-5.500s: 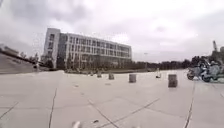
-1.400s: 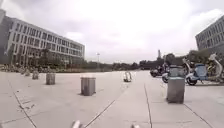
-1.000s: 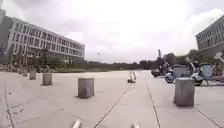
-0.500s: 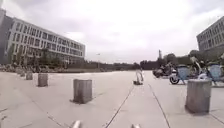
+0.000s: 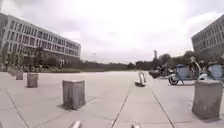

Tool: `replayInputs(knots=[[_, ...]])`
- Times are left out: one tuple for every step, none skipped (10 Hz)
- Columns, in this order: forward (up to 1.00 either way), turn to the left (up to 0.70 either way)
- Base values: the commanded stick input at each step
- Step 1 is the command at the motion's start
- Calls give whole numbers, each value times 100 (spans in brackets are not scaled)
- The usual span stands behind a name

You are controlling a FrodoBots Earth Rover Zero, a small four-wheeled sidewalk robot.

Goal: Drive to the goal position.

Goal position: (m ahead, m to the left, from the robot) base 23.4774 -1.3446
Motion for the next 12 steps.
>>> replayInputs(knots=[[70,0],[70,0],[70,0],[70,0],[70,0],[70,0],[70,0],[70,0],[70,-6],[70,-15],[70,-9],[70,-3]])
